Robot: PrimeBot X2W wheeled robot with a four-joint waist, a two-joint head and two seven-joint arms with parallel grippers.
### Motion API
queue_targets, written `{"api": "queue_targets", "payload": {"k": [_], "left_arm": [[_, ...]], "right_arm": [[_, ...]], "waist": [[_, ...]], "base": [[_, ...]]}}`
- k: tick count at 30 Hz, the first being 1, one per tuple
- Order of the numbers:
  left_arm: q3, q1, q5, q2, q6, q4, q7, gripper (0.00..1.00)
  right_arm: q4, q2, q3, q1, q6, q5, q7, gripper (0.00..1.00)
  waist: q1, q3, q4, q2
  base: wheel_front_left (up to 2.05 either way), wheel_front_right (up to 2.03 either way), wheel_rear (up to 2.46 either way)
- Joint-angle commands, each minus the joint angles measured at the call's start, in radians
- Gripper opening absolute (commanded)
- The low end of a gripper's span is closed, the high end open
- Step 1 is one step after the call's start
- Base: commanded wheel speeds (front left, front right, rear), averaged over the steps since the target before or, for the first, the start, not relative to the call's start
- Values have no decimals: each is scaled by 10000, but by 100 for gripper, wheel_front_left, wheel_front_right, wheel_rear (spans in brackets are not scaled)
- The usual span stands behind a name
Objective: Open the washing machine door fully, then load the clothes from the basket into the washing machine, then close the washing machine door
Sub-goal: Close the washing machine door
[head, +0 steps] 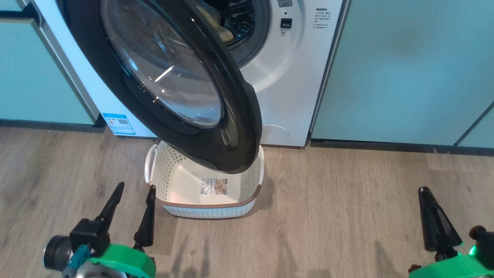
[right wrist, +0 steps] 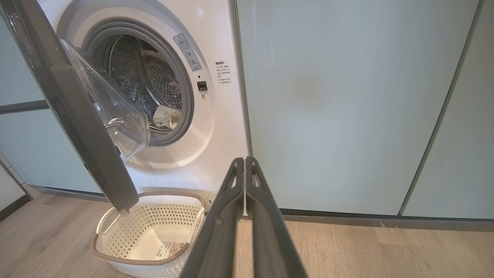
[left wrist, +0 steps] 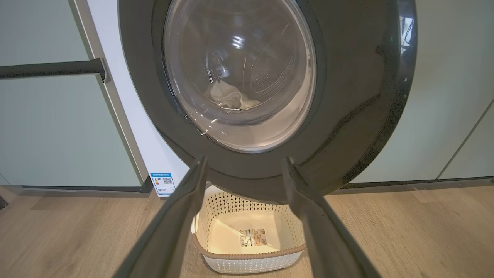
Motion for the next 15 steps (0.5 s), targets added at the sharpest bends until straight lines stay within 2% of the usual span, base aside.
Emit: {"api": "queue_targets", "payload": {"k": [1,8,15], "left_arm": [[439,-559,112,89,-51,-327,-105,100],[371,-720,202,12,-183,-288,-105,100],[323,-842,264,-114,-270,-182,-105,100]], "right_arm": [[-250,-144,237,-358,-29,61,-95,0],[64,-144,268,-588,-29,110,-95,0],[651,-144,332,-1282,-29,-20,-67,0]], "waist": [[0,18,53,0],[0,135,627,0],[0,183,1709,0]], "base": [[0,0,0],[0,0,0],[0,0,0]]}}
